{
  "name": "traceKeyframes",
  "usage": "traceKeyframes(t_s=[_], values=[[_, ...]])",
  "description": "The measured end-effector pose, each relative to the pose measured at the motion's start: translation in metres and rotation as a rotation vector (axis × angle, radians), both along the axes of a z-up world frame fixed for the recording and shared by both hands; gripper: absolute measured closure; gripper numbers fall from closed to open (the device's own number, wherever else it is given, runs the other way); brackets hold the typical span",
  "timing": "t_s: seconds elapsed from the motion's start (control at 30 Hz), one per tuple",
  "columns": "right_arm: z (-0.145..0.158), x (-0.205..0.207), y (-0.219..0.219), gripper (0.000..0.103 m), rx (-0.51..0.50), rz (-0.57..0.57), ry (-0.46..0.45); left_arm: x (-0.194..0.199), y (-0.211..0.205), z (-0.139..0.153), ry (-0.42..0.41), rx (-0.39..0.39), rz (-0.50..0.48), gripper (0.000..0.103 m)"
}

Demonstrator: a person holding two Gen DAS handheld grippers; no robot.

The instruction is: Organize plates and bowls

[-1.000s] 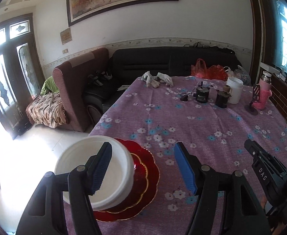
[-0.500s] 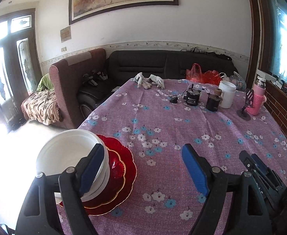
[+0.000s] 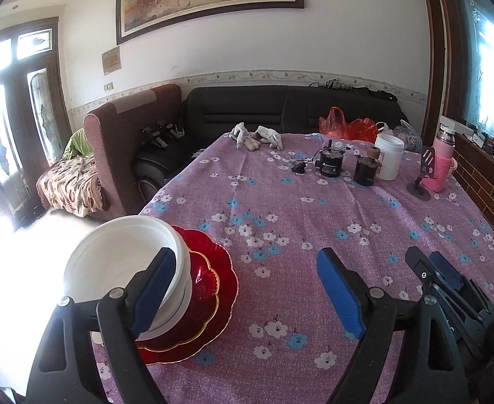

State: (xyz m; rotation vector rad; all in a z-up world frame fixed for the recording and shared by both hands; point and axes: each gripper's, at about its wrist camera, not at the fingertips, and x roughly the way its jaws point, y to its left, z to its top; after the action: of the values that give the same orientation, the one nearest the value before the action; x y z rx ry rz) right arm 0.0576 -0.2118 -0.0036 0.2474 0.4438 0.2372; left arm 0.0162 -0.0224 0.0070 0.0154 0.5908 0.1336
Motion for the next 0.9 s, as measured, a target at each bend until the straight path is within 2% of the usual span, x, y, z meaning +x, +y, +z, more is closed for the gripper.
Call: traceKeyframes(t_s=[0.23,0.57,0.67,0.9], values=[[0.014,-0.027,0.053,0.046,-0.063,0.152,-0.095,-0.020,0.039,0.014,-0.047,-0.021,0.083,0.012],[0.026,-0.051,0.129,0.042,-0.093,0.317,-0.119,-0.047,0.108,0.023,-0.079,0.003,0.242,0.006],[0.024,-0.058,0.151,0.042,-0.097,0.365,-0.111,-0.053,0.129,0.021,-0.075,-0.013,0.279,0.006],[0.018,-0.073,0.188,0.042,-0.141,0.440,-0.115,-0.063,0.160,0.014,-0.056,-0.025,0.309,0.004]])
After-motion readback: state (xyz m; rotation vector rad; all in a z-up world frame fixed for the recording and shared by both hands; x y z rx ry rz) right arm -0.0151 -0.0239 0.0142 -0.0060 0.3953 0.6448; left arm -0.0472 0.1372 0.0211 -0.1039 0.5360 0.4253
